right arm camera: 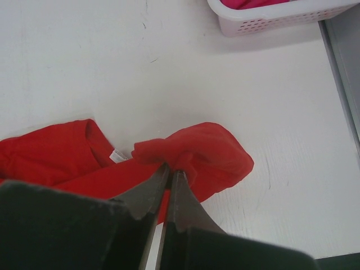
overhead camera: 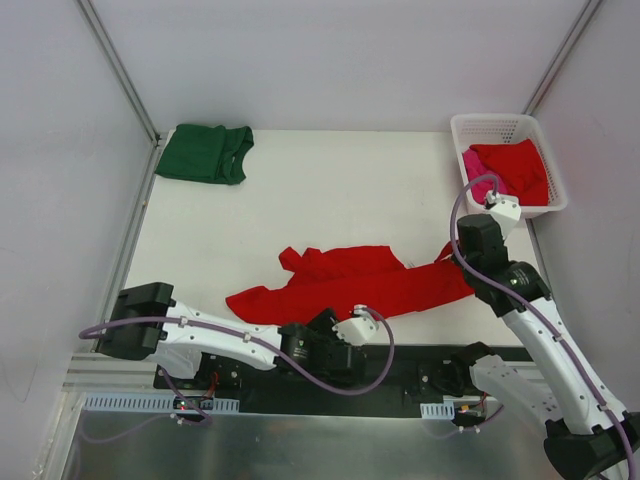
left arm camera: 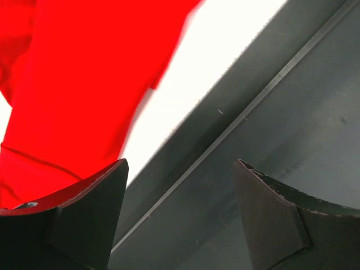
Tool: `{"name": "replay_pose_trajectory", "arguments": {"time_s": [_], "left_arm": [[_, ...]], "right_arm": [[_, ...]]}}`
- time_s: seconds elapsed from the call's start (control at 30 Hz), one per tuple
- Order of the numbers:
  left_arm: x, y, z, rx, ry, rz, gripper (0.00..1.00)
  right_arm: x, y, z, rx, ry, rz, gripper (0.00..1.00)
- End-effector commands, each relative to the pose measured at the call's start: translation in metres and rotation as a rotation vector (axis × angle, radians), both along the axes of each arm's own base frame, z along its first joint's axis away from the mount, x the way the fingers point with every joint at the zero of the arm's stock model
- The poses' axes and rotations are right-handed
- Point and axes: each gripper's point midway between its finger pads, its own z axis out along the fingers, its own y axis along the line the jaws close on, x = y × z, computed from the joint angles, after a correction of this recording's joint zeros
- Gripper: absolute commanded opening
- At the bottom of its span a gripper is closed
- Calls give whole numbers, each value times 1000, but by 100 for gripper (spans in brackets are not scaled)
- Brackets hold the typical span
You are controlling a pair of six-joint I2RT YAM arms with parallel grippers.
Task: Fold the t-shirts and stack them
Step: Flatten the tshirt out
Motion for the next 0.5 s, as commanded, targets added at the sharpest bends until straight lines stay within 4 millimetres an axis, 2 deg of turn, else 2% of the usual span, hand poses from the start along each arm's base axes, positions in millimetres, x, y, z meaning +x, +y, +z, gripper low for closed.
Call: {"name": "replay_pose_trajectory", "arguments": {"time_s": [0.0,0.13,0.33,0.43,0.47], "left_arm": [[13,4,-1,-7,-4,1,74],[29,18,-10,21,-6,52,74],[35,27,-20,46,-4,76,73],[39,28,-23,46,-5,87,65],[40,29,-25,52,-6,92,58]], "right_arm": [[2,1,5,27,-37,-9,1],[2,2,3,32,-32,-5,1],[3,3,2,35,-32,-2,1],[3,3,2,31,-28,-1,1],[3,3,2,31,-27,2,1]]}}
